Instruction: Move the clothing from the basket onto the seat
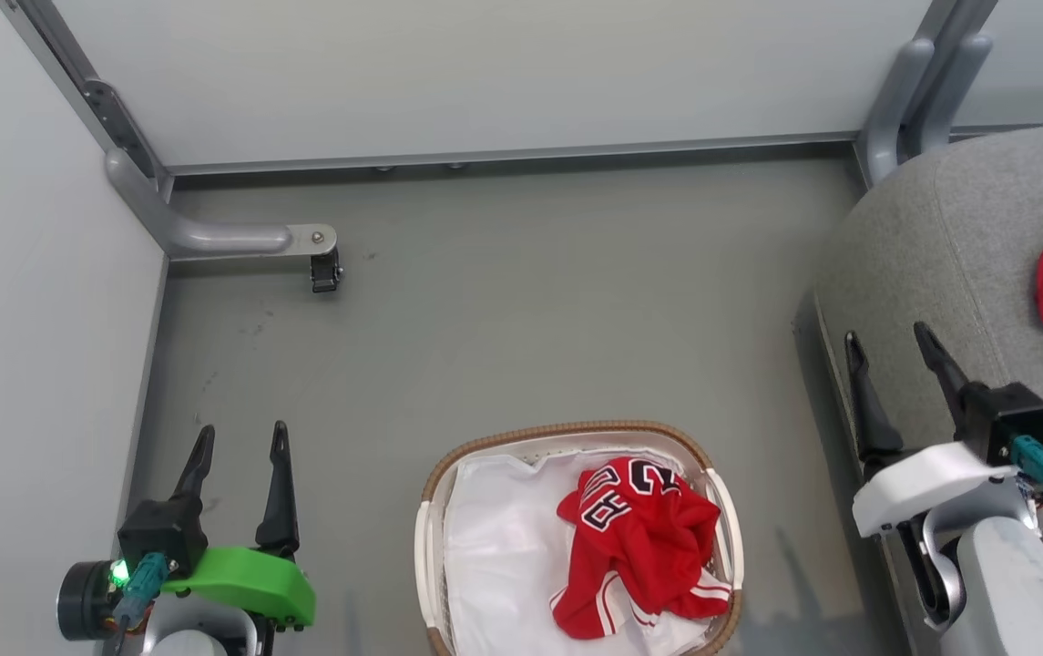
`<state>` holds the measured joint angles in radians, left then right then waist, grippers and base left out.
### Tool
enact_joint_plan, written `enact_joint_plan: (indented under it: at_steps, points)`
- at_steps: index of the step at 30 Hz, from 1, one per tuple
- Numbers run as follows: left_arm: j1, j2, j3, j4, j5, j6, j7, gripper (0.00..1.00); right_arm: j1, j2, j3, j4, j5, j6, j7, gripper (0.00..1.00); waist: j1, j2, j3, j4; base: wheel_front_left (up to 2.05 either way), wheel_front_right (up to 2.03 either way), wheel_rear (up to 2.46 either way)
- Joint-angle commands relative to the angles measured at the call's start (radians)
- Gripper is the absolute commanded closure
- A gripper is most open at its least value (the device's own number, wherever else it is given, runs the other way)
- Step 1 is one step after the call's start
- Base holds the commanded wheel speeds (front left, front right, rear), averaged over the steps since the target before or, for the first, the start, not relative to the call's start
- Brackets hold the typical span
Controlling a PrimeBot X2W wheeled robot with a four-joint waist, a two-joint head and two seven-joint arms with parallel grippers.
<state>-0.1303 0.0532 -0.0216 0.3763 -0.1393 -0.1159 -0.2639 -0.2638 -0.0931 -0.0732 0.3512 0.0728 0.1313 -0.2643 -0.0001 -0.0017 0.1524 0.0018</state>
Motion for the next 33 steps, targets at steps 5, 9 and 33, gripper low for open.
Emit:
enact_joint_plan:
  at_steps: [5,9,33]
  points:
    - [0.053,-0.002,0.015,-0.008,-0.012,-0.007,-0.001,0.00,0.065,0.006,0.005,0.018,0.012,-0.001,0.000,0.00,0.0001,0.0017,-0.063,0.017,0.00,0.00,0.00]
    - [0.070,-0.002,0.001,-0.011,-0.030,-0.007,-0.001,0.00,0.083,0.010,0.009,0.021,0.014,-0.001,0.000,0.00,0.0001,0.0017,-0.075,0.018,0.00,0.00,0.00]
    - [-0.258,0.000,-0.381,0.227,-0.149,-0.016,-0.001,0.00,-0.161,0.015,0.100,-0.088,0.035,-0.001,0.000,0.00,0.0001,0.0017,0.299,-0.143,0.00,0.00,0.00]
